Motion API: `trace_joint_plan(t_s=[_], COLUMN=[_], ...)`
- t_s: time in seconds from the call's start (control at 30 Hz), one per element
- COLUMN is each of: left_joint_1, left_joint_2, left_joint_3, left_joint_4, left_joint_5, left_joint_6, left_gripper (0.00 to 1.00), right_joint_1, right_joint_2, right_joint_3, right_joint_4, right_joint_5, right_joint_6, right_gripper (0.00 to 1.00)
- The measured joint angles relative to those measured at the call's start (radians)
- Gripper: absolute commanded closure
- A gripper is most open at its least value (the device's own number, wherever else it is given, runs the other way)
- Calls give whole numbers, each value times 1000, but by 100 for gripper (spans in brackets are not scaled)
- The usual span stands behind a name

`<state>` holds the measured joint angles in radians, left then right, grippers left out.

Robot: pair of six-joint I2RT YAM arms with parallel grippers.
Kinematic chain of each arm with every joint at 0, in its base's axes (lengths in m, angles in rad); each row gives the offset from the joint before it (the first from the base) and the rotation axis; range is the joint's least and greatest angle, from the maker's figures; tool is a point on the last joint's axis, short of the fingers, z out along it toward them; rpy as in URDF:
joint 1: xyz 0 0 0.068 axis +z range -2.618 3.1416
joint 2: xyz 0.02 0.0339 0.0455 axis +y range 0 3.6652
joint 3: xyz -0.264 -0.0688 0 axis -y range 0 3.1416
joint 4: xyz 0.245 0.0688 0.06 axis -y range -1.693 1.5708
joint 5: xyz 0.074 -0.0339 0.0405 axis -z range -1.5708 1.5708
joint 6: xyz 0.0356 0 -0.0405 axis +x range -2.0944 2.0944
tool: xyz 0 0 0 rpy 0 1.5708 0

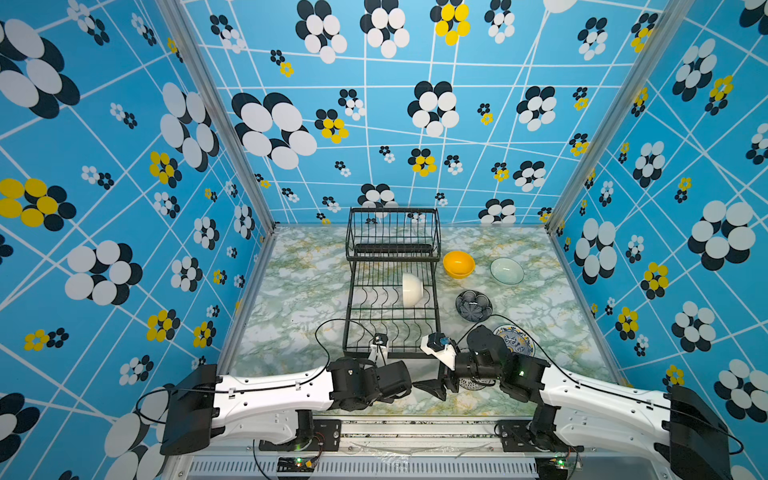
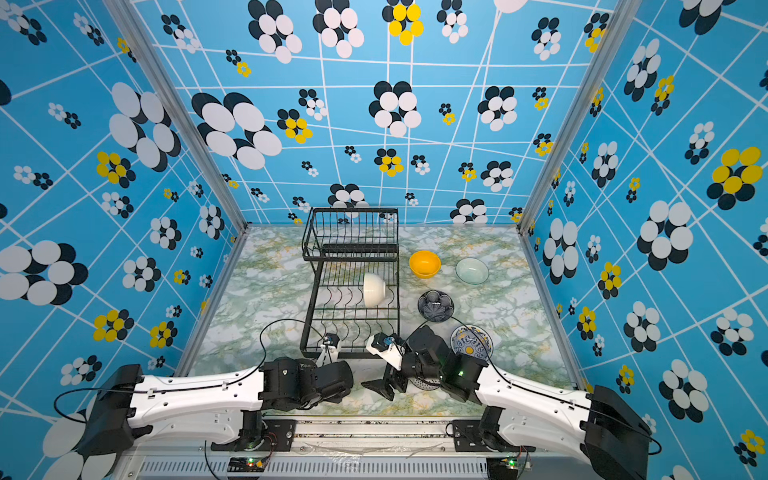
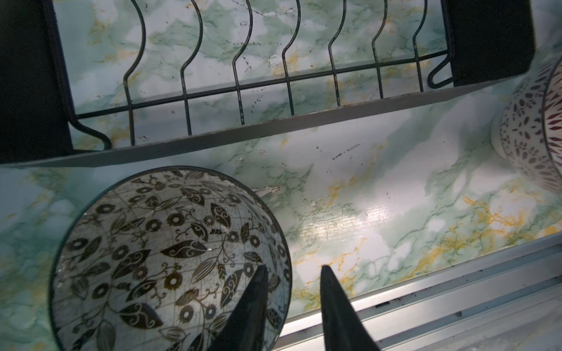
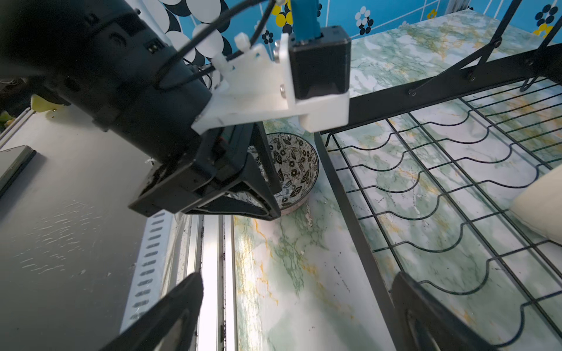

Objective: Load bowls into a dish rack
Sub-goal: Pick up the bowl from the bottom-center of the table.

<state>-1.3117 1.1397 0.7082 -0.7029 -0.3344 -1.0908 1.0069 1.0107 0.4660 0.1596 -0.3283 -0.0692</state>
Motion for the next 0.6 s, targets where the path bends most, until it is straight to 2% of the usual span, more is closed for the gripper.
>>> trace_joint_plan(t_s=[0.6], left_joint_1=[-6], left_joint_2=[143], left_joint_3=[49], left_joint_4=[-16], left_joint_5=[0], left_joint_6=[-52], left_gripper=[74], right_joint_1=[0], right_joint_2=[0], right_joint_3=[0], right_joint_4=[0], right_joint_5=[0], right_joint_6=[-3], right_gripper=[0])
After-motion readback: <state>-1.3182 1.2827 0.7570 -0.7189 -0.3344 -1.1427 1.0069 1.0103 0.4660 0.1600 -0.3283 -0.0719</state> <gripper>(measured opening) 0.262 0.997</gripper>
